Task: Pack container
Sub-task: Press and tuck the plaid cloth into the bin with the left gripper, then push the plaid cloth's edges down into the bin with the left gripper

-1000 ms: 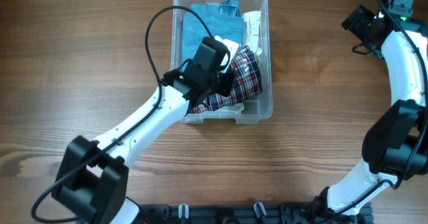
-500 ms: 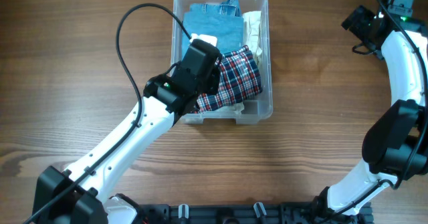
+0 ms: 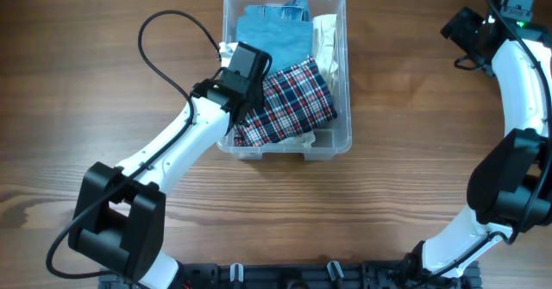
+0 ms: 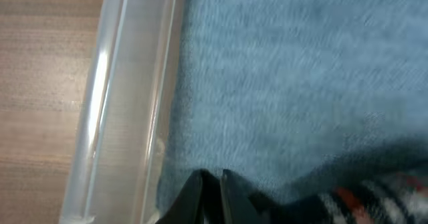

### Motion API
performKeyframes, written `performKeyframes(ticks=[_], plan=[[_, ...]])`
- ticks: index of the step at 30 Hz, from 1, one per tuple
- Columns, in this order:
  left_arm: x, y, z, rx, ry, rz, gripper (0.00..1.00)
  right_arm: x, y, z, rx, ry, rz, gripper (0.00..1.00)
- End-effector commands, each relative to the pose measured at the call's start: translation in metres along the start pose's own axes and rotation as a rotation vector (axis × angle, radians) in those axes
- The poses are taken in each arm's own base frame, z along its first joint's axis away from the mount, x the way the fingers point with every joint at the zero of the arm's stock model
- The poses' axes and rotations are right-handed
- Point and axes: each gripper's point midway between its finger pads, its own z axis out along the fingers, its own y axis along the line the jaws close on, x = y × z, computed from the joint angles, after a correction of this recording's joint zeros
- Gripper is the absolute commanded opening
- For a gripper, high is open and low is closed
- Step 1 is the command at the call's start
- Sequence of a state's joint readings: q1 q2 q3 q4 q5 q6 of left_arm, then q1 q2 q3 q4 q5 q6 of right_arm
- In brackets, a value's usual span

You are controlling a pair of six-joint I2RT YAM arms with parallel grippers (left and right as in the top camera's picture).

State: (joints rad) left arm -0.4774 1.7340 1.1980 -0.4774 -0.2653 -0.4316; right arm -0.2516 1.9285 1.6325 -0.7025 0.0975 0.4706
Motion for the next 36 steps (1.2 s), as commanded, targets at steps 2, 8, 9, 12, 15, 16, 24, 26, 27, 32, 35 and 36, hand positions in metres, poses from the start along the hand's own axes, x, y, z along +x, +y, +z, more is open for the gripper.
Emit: performKeyframes(ticks=[2, 8, 9, 12, 15, 16, 24, 26, 27, 32, 35, 36], plan=[[-0.035, -0.024, -0.036, 0.09, -0.121, 0.037, 0.1, 0.005, 0.0, 0.007, 0.005, 0.016, -0.002, 1.0], [-0.082, -0.063, -0.121, 0.262, -0.342, 0.026, 0.09, 0.005, 0.0, 0.007, 0.005, 0.016, -0.002, 1.0], [-0.082, -0.069, -0.125, 0.277, -0.35, 0.03, 0.09, 0.005, 0.0, 0.007, 0.005, 0.016, -0.002, 1.0], [-0.071, -0.085, -0.115, 0.323, -0.305, 0.058, 0.09, 0.005, 0.0, 0.007, 0.005, 0.016, -0.002, 1.0], [-0.052, -0.1, -0.084, 0.35, -0.22, 0.08, 0.11, 0.005, 0.0, 0.007, 0.005, 0.016, -0.003, 1.0], [-0.046, -0.103, -0.072, 0.352, -0.195, 0.083, 0.11, 0.005, 0.0, 0.007, 0.005, 0.016, -0.002, 1.0], [0.003, -0.127, 0.006, 0.383, -0.02, 0.109, 0.12, 0.005, 0.0, 0.007, 0.005, 0.016, -0.002, 1.0], [0.009, -0.126, 0.015, 0.373, -0.002, 0.114, 0.13, 0.005, 0.0, 0.007, 0.005, 0.016, -0.002, 1.0], [0.012, -0.126, 0.02, 0.367, 0.007, 0.115, 0.13, 0.005, 0.0, 0.007, 0.005, 0.016, -0.002, 1.0], [0.003, -0.129, 0.013, 0.386, -0.027, 0.118, 0.13, 0.005, 0.0, 0.007, 0.005, 0.016, -0.002, 1.0], [-0.015, -0.128, -0.015, 0.401, -0.089, 0.15, 0.17, 0.005, 0.0, 0.007, 0.005, 0.016, -0.002, 1.0], [-0.02, -0.125, -0.022, 0.389, -0.105, 0.146, 0.17, 0.005, 0.0, 0.007, 0.005, 0.016, -0.002, 1.0]])
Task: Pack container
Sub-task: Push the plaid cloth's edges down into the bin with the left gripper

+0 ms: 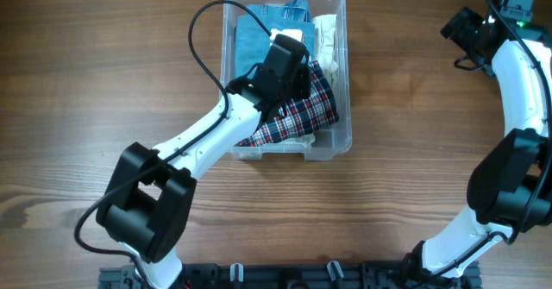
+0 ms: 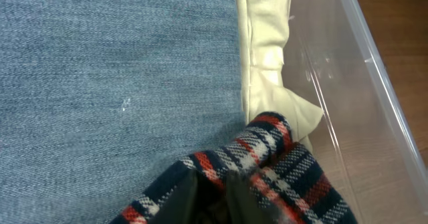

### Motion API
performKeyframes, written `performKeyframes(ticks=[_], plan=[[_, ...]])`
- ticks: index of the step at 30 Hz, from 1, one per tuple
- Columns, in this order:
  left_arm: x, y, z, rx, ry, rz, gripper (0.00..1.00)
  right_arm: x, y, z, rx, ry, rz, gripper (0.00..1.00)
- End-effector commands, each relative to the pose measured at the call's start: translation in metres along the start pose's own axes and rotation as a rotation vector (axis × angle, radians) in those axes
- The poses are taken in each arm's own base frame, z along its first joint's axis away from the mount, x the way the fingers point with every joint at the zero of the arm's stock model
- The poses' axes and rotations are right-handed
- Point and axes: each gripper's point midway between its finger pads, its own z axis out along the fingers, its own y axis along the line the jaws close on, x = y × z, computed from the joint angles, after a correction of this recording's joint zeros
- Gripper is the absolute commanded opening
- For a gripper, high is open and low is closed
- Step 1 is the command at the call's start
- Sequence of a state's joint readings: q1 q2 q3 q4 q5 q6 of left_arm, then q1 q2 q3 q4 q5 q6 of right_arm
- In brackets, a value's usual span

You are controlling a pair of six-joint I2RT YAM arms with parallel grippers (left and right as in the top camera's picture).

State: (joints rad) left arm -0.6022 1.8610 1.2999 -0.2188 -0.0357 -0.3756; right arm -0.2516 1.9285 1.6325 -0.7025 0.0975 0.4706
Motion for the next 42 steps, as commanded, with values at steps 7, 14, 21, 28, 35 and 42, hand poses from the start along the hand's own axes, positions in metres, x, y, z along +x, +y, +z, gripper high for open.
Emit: performKeyframes(ticks=[7, 14, 21, 28, 35, 42], plan=[[0.001, 0.03, -0.056, -0.175, 0.026, -0.036, 0.14, 0.005, 0.0, 0.007, 0.005, 0.016, -0.002, 1.0], [0.052, 0.049, -0.053, -0.266, 0.216, -0.12, 0.13, 0.005, 0.0, 0.007, 0.005, 0.016, -0.002, 1.0], [0.058, 0.053, -0.054, -0.281, 0.238, -0.119, 0.12, 0.005, 0.0, 0.007, 0.005, 0.016, -0.002, 1.0], [0.028, 0.054, -0.069, -0.305, 0.14, -0.061, 0.13, 0.005, 0.0, 0.007, 0.005, 0.016, -0.003, 1.0], [0.013, 0.048, -0.11, -0.281, 0.089, -0.084, 0.12, 0.005, 0.0, 0.007, 0.005, 0.016, -0.002, 1.0], [0.053, 0.072, -0.104, -0.4, 0.218, -0.158, 0.08, 0.005, 0.0, 0.007, 0.005, 0.016, -0.002, 1.0]])
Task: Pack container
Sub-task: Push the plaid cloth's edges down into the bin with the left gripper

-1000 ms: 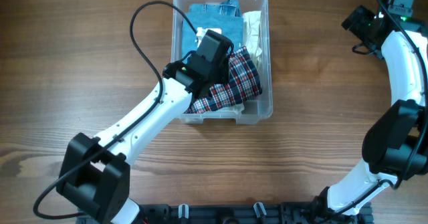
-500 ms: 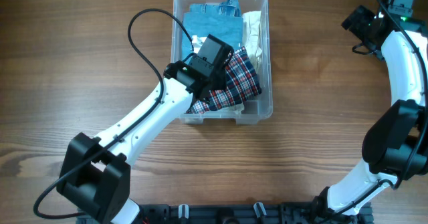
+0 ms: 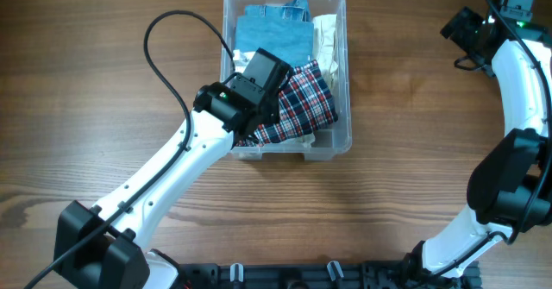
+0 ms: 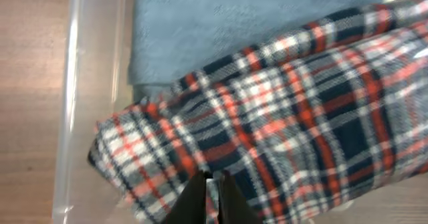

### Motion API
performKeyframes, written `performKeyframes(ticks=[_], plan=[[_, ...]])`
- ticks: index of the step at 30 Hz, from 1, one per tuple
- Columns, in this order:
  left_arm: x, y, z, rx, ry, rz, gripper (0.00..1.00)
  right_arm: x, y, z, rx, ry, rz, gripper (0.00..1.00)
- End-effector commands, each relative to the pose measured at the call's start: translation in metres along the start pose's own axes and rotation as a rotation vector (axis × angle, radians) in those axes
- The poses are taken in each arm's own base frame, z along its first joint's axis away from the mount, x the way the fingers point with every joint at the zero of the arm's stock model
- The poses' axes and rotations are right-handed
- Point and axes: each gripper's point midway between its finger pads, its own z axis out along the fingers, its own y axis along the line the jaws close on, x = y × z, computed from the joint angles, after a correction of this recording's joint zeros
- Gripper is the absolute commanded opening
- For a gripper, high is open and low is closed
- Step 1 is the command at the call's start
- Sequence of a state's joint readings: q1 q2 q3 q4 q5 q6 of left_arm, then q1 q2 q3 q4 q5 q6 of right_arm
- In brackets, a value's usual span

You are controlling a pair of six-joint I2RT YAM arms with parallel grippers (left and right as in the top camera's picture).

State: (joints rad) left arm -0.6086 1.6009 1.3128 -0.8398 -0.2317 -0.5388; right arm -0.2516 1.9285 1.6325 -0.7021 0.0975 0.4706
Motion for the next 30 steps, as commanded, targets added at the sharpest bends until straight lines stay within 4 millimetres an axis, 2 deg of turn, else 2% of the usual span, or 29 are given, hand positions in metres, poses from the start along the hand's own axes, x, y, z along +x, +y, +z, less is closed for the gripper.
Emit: performKeyframes(ticks=[1, 6, 9, 11, 14, 17, 19, 21, 25, 28, 30], plan=[[0.009, 0.013, 0.02, -0.068, 0.03, -0.054, 0.08, 0.006, 0.0, 0.007, 0.005, 0.017, -0.002, 1.0], [0.013, 0.021, 0.054, -0.11, 0.07, -0.067, 0.09, 0.006, 0.0, 0.007, 0.005, 0.017, -0.002, 1.0], [0.012, 0.024, 0.064, -0.119, 0.073, -0.073, 0.09, 0.006, 0.0, 0.007, 0.005, 0.017, -0.002, 1.0], [0.005, 0.023, 0.063, -0.114, 0.05, -0.065, 0.09, 0.005, 0.0, 0.007, 0.005, 0.016, -0.002, 1.0], [-0.02, 0.022, 0.042, -0.107, -0.04, -0.051, 0.12, 0.006, 0.0, 0.007, 0.005, 0.017, -0.002, 1.0], [-0.045, 0.013, 0.01, -0.049, -0.131, -0.067, 0.13, 0.006, 0.0, 0.007, 0.005, 0.017, -0.002, 1.0], [-0.066, 0.002, -0.014, 0.018, -0.223, -0.087, 0.13, 0.006, 0.0, 0.007, 0.005, 0.017, -0.002, 1.0], [-0.078, -0.016, -0.022, 0.102, -0.271, -0.097, 0.12, 0.006, 0.0, 0.007, 0.005, 0.017, -0.002, 1.0], [-0.079, -0.05, -0.006, 0.245, -0.241, -0.085, 0.12, 0.006, 0.0, 0.007, 0.005, 0.017, -0.002, 1.0], [-0.073, -0.065, 0.018, 0.265, -0.212, -0.067, 0.12, 0.006, 0.0, 0.007, 0.005, 0.017, -0.002, 1.0], [-0.063, -0.074, 0.042, 0.252, -0.178, -0.049, 0.13, 0.006, 0.0, 0.007, 0.005, 0.017, -0.002, 1.0]])
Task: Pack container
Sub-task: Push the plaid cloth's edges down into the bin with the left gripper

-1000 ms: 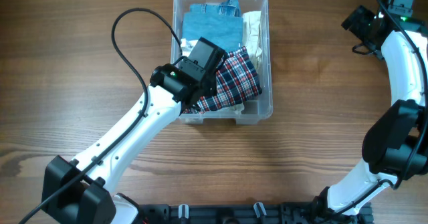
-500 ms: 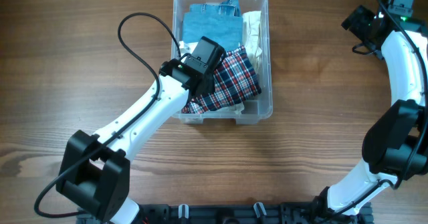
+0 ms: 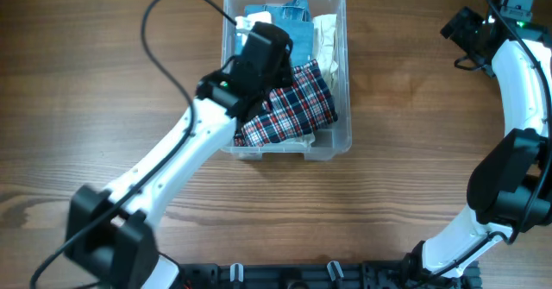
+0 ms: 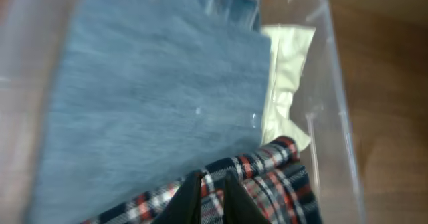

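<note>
A clear plastic container (image 3: pixel 341 82) stands at the table's far middle. Inside lie a folded blue denim piece (image 4: pixel 147 97), a cream cloth (image 4: pixel 284 83) along the right wall, and a red, white and navy plaid cloth (image 3: pixel 297 103) in the near half. My left gripper (image 4: pixel 210 184) sits at the plaid cloth's (image 4: pixel 281 184) far edge, where it meets the denim. Its fingers are close together with plaid fabric between the tips. My right gripper (image 3: pixel 461 26) hangs at the far right, away from the container; its jaws are too small to read.
Bare wooden table (image 3: pixel 103 82) surrounds the container on all sides. My left arm's black cable (image 3: pixel 159 39) loops over the table left of the container. The right arm (image 3: pixel 522 91) stands along the right edge.
My left gripper has moved from the plaid cloth's near-left corner to its far edge beside the denim and cream cloth. The fingertips stand slightly wider apart, with plaid between them. The right arm is unchanged.
At first my left gripper was shut low by the container's left wall over the denim. Then it was at the plaid cloth's far-right corner near the cream cloth, then at the near-left corner, and now at the far edge. The plaid cloth has stayed inside the container throughout.
</note>
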### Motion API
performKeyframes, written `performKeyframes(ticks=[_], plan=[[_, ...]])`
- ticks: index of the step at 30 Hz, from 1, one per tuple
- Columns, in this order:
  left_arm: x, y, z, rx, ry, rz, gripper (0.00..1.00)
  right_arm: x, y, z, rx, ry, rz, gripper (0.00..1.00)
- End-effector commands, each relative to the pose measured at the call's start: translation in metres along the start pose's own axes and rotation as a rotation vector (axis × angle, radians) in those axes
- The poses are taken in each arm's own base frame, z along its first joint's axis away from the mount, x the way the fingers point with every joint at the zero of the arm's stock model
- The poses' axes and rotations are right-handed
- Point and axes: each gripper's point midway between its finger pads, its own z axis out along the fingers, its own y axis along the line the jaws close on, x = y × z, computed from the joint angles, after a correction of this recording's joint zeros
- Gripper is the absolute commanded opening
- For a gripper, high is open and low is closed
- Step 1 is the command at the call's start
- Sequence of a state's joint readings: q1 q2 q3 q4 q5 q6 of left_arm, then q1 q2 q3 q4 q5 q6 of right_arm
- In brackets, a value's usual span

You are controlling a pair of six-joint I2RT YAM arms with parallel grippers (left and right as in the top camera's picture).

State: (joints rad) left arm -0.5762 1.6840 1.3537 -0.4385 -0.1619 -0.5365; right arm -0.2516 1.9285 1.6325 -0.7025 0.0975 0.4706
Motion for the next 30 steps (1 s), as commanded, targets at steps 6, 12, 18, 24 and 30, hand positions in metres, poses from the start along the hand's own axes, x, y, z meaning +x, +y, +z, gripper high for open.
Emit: performKeyframes(ticks=[6, 12, 18, 24, 30], plan=[[0.076, -0.013, 0.079, -0.01, 0.168, 0.079, 0.14, 0.005, 0.0, 0.007, 0.005, 0.016, -0.002, 1.0], [0.057, -0.024, 0.063, 0.03, 0.112, 0.158, 0.25, 0.005, 0.0, 0.007, 0.004, 0.016, -0.002, 1.0], [-0.007, -0.028, -0.021, 0.033, -0.075, 0.168, 1.0, 0.005, 0.0, 0.007, 0.005, 0.016, -0.002, 1.0], [-0.02, -0.013, -0.084, 0.017, -0.108, 0.16, 1.0, 0.005, 0.0, 0.007, 0.005, 0.016, -0.002, 1.0], [0.0, 0.002, -0.083, -0.038, -0.021, 0.184, 1.0, 0.005, 0.0, 0.007, 0.005, 0.016, -0.002, 1.0]])
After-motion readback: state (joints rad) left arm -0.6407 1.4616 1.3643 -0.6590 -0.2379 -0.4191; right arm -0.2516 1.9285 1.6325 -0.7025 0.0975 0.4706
